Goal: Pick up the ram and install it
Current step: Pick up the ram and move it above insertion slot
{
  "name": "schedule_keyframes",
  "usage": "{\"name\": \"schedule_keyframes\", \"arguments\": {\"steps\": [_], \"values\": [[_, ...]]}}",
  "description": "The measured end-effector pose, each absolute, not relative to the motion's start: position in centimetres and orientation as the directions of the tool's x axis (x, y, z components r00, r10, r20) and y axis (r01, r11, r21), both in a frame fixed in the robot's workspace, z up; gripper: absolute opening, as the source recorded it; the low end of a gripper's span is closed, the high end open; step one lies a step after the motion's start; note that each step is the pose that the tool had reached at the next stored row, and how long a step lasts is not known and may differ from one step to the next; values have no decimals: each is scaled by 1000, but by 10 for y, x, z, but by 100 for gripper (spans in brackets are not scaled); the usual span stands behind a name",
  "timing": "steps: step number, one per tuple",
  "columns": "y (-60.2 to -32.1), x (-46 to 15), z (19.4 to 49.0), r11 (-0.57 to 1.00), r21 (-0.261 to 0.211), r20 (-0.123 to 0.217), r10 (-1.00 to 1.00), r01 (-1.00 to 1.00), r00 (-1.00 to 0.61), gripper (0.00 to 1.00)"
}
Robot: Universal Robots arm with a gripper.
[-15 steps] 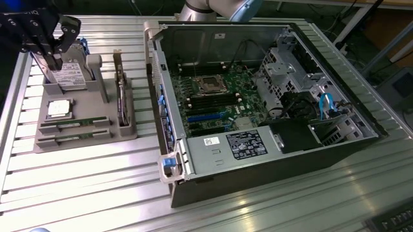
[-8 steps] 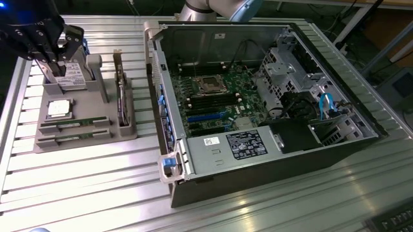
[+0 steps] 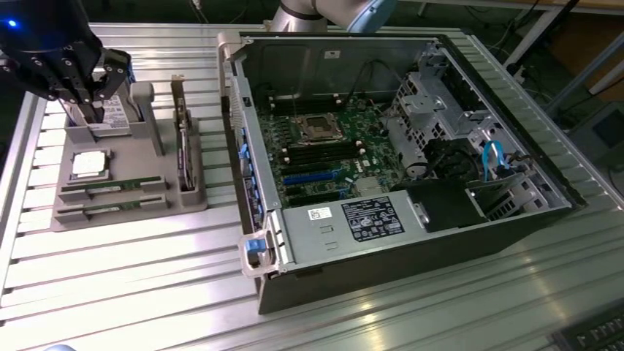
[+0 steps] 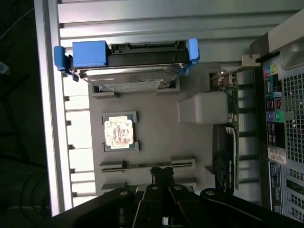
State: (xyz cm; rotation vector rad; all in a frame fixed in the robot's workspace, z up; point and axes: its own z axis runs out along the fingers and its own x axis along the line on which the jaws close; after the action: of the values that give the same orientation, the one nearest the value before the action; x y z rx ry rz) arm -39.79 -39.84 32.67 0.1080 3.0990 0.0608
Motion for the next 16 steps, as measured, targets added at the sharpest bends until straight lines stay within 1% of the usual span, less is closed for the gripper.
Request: {"name": "schedule_keyframes", "arguments": {"steps": [16], "values": [[-398,-398,322,998,40,-42,56,54,-998,11]]}}
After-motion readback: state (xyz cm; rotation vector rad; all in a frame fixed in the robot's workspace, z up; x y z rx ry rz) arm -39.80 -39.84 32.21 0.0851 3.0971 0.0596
